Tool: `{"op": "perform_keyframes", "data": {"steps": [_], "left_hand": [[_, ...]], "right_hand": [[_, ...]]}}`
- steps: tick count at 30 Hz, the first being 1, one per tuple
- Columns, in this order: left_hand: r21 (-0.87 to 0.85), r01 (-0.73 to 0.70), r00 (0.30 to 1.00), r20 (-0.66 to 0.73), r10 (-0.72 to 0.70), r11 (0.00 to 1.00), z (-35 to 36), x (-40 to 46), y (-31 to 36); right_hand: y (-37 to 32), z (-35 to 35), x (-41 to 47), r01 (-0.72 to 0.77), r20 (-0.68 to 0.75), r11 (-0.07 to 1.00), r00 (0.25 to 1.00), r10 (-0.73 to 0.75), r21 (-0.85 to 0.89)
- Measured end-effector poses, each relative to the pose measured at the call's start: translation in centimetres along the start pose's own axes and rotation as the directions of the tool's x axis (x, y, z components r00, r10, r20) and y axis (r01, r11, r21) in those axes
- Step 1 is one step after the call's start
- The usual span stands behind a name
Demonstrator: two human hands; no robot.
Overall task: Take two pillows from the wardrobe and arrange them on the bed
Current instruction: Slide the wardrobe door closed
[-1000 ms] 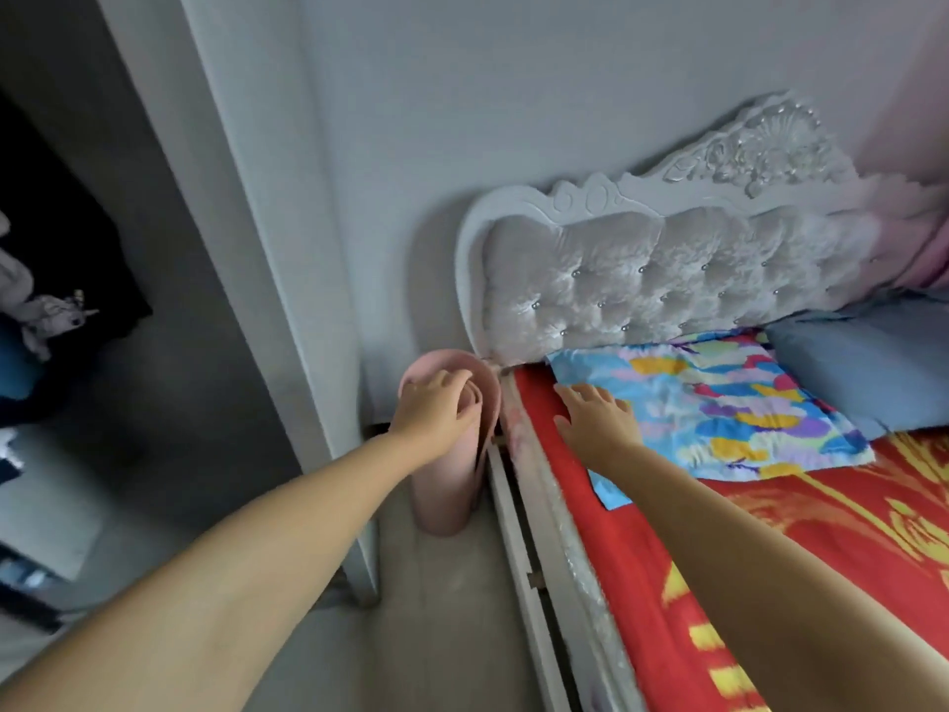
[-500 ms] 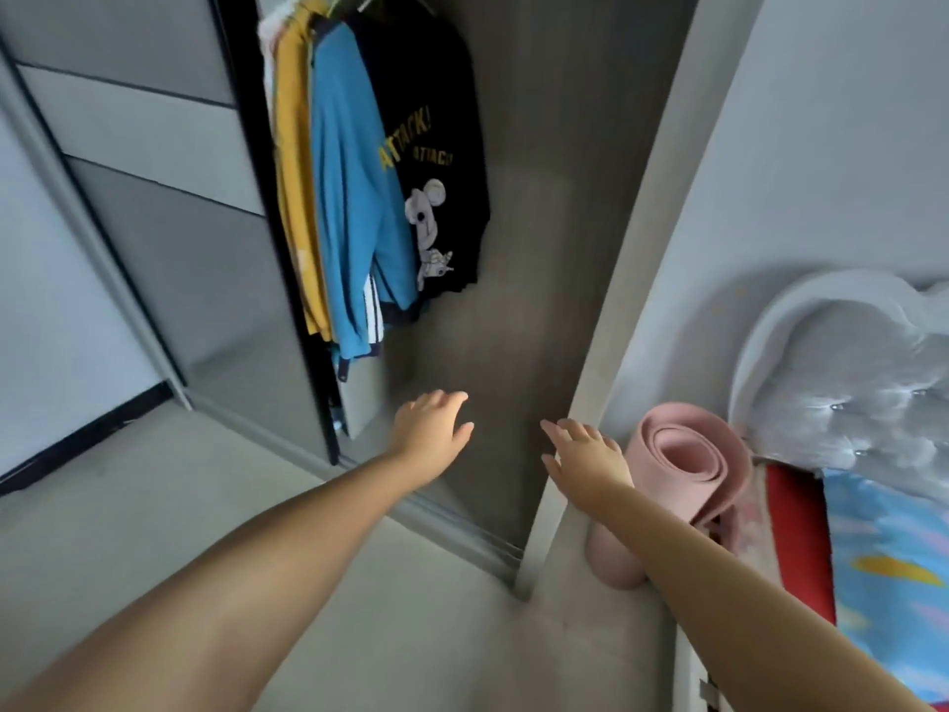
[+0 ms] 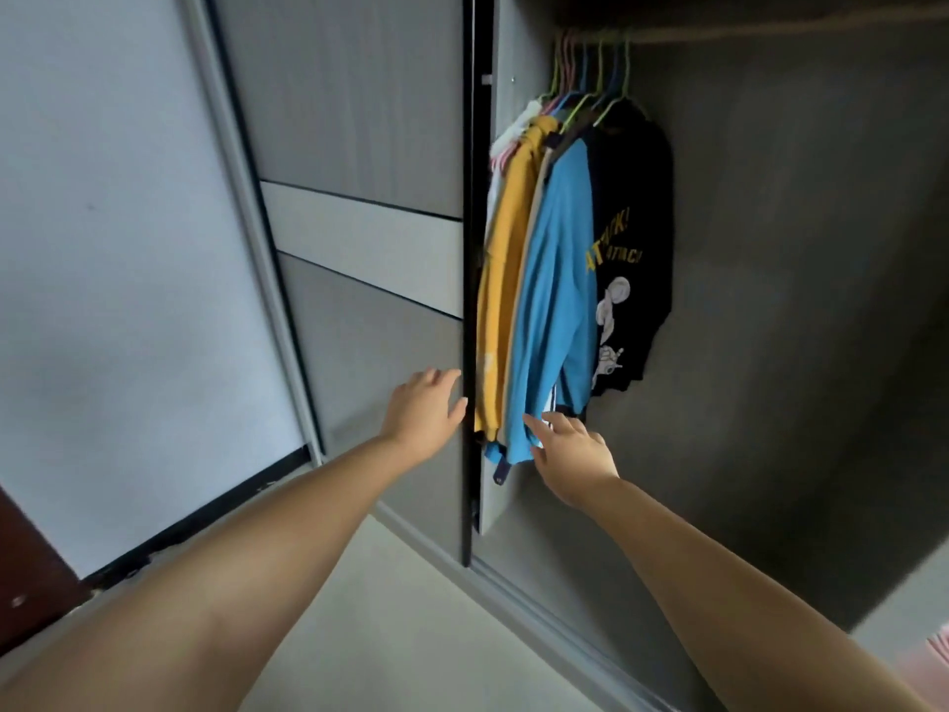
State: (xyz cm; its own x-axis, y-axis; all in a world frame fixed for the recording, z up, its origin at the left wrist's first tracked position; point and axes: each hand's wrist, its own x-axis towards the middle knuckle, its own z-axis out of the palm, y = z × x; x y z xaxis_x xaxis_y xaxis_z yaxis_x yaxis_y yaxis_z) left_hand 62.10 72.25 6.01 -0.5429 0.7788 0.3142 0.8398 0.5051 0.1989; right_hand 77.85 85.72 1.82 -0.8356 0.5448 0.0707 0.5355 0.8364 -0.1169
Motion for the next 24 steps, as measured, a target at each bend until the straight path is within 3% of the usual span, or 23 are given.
{"op": "perform_keyframes", "data": {"steps": [6, 13, 19, 24], "left_hand": [[-0.050, -0.017, 0.999, -0.037, 0.015, 0.999, 0.5, 10.1, -2.8], [-0.047, -0.067, 0.998, -0.017, 0.066, 0.997, 1.6, 22.6, -5.7], [-0.031, -0.120, 0.986, -0.121, 0.116, 0.992, 2.0, 30.4, -8.6], [0.034, -0.262, 0.936, -0.235, 0.262, 0.965, 1.9, 36.4, -10.3]], "right_hand": [[-0.9, -2.2, 10.9, 0.010, -0.052, 0.998, 0.999, -0.014, -0.061], [-1.9, -3.6, 24.8, 0.035, -0.157, 0.987, 0.988, -0.010, 0.155], [-4.3, -4.3, 33.8, -0.092, -0.254, 0.915, 0.945, 0.204, 0.392], [-5.5, -4.9, 39.0, -0.152, -0.319, 0.824, 0.872, 0.372, 0.546]]}}
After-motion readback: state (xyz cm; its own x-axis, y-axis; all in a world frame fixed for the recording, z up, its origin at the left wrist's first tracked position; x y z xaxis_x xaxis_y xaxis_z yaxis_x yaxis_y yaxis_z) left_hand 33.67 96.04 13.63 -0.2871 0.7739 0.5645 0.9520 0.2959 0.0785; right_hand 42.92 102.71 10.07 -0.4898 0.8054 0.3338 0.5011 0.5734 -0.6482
